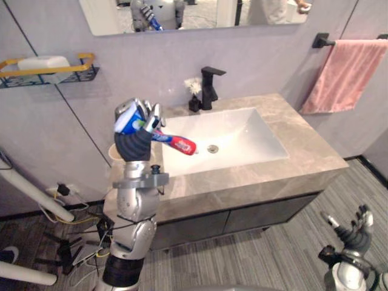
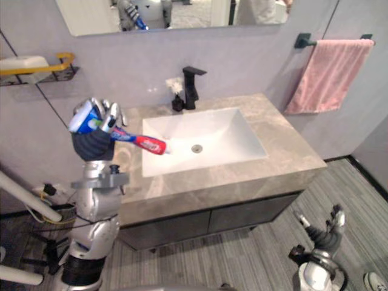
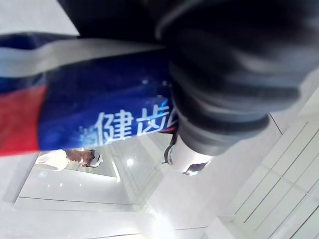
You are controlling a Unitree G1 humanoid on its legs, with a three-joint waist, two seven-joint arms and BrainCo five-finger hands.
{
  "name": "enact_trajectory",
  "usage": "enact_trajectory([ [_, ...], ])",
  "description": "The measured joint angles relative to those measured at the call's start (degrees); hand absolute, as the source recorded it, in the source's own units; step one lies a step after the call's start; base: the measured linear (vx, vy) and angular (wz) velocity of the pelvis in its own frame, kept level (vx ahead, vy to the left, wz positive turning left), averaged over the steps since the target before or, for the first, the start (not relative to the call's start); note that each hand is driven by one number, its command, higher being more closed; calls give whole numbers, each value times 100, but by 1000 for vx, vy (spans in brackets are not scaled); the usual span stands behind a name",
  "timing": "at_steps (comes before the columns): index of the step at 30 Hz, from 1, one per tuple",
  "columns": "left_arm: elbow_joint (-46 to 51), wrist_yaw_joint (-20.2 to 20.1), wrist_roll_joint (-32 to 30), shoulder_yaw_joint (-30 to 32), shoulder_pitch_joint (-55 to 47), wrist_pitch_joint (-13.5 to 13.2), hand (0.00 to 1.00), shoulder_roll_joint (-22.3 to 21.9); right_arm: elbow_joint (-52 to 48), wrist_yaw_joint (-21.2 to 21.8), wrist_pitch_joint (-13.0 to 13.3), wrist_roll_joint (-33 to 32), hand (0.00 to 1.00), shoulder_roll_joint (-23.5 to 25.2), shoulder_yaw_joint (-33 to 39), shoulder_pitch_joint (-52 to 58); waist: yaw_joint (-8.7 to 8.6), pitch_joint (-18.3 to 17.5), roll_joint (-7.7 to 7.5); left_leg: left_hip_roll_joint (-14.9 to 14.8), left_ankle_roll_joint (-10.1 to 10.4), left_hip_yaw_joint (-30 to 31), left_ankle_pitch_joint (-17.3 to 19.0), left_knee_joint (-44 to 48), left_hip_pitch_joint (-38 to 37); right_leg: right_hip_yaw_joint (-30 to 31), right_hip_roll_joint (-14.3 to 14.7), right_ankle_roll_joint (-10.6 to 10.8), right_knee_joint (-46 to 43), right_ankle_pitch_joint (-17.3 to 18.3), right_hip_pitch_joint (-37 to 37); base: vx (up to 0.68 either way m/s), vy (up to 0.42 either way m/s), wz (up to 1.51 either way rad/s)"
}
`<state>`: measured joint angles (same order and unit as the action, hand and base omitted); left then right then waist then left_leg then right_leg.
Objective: Organize washtable
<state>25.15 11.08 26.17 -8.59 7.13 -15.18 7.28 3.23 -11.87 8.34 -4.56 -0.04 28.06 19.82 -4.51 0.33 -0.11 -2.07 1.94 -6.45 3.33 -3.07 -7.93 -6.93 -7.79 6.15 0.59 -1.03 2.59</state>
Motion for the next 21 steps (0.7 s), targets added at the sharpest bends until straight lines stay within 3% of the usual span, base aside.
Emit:
enact_trajectory([
  [6, 2, 20, -300, 24, 111, 31, 100, -30, 920, 549, -28, -203, 0, 49, -670, 76, -7, 4, 12, -9, -2, -140, 68, -8, -73, 150, -4, 3, -66, 3, -35, -43, -10, -13],
  [11, -11, 150, -854, 308, 508, 54, 100, 132, 1906, 1021, -207, -193, 0, 79, -1523, 26, 46, 14, 47, 3, -25, -122, 50, -3, -64, 203, -3, 3, -66, 3, -68, -14, -7, -5],
  [21, -822, 657, -1010, 987, 1470, 90, 100, 754, 2734, 1102, -253, -125, 0, -71, -1830, -102, 87, 8, -8, 54, -27, 148, 49, 82, 67, 55, -37, -9, -26, 18, 2, -2, -9, 13],
])
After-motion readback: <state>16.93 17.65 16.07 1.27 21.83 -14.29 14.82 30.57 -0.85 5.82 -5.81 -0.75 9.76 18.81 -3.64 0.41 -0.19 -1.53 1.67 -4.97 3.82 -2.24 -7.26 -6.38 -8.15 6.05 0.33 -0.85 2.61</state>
